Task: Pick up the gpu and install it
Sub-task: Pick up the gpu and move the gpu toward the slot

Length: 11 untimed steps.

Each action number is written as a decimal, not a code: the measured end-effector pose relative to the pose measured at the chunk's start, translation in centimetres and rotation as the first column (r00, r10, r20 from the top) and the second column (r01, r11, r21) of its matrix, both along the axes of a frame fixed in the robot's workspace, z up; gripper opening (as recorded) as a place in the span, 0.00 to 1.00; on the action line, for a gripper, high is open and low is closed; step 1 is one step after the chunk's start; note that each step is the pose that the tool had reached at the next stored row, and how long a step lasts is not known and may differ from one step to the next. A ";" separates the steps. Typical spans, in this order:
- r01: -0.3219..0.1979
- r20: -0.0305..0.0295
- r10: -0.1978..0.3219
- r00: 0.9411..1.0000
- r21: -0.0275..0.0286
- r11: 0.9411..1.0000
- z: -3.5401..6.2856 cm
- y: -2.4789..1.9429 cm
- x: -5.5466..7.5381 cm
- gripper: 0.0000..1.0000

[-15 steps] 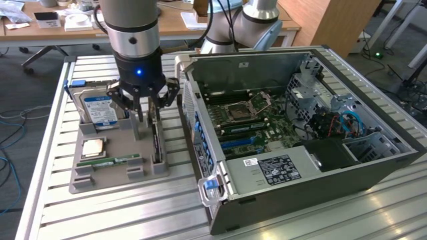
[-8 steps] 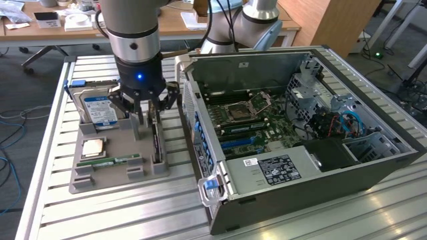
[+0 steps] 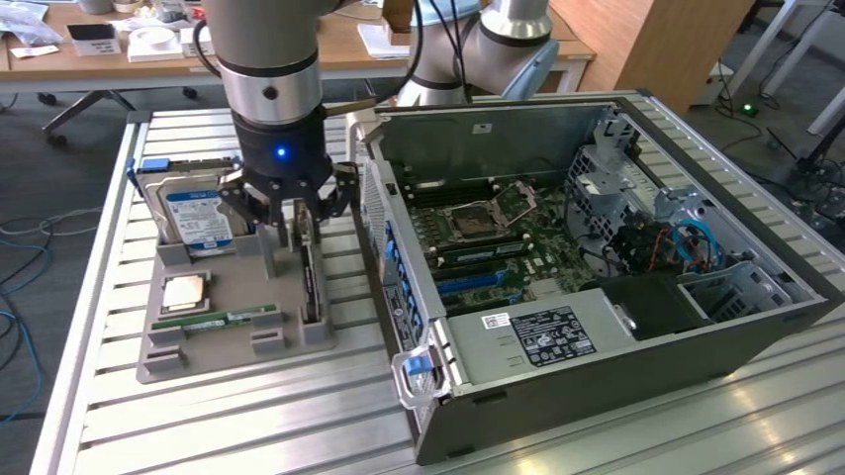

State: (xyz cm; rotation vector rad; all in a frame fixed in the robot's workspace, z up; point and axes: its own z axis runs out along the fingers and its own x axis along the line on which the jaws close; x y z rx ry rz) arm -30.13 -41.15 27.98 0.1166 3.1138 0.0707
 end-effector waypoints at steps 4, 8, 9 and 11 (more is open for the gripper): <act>0.000 0.000 0.000 1.000 0.000 1.000 -0.02 -0.08 0.1 0.43; 0.000 0.000 0.000 1.000 0.000 1.000 -0.06 -0.54 0.1 0.43; 0.000 0.000 0.000 1.000 0.000 1.000 -0.06 -0.67 0.1 0.43; 0.000 0.000 0.000 1.000 0.000 1.000 -0.08 -0.83 0.1 0.43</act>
